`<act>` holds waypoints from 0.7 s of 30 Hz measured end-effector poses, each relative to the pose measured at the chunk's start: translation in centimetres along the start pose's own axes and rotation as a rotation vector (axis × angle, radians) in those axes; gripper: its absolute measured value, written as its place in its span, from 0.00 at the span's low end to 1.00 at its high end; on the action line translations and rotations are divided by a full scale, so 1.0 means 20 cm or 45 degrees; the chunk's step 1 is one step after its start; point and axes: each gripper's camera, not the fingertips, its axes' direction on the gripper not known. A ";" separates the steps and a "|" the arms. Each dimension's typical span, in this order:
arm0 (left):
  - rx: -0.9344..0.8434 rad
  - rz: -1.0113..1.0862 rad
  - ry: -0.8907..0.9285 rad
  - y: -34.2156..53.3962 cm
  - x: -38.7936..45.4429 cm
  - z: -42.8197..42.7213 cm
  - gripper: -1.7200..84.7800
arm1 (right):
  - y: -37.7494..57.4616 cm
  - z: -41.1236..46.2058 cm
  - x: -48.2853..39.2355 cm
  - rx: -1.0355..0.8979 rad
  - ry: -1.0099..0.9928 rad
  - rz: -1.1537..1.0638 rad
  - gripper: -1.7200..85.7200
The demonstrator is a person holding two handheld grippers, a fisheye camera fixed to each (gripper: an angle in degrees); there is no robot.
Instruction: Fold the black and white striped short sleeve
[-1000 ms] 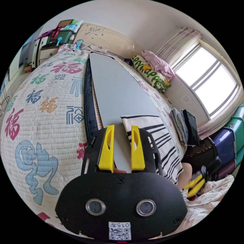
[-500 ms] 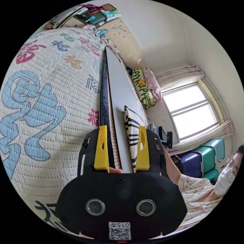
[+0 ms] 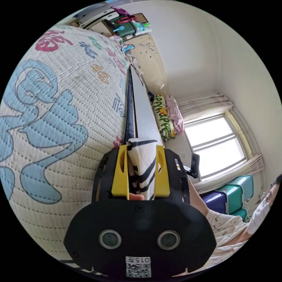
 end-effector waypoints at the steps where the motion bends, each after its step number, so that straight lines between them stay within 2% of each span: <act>1: -0.002 -0.003 0.007 0.01 -0.01 0.00 0.15 | -0.01 0.00 -0.01 -0.013 -0.008 0.001 0.14; 5: -0.036 0.010 0.031 0.09 -0.04 -0.02 0.08 | -0.05 -0.04 0.03 0.079 -0.136 0.099 0.16; 10: -0.047 0.106 -0.035 0.24 -0.03 -0.02 0.06 | -0.15 0.03 0.02 0.127 -0.229 0.162 0.17; 16: -0.053 0.168 -0.056 0.50 -0.13 -0.04 0.04 | -0.19 0.29 -0.14 0.062 -0.248 0.215 0.09; 19: -0.042 0.229 -0.037 0.66 -0.16 -0.06 0.04 | -0.06 0.32 -0.27 0.120 -0.226 0.211 0.06; 21: -0.034 0.346 -0.036 0.83 -0.13 -0.10 0.03 | 0.11 0.25 -0.37 0.243 -0.264 0.214 0.04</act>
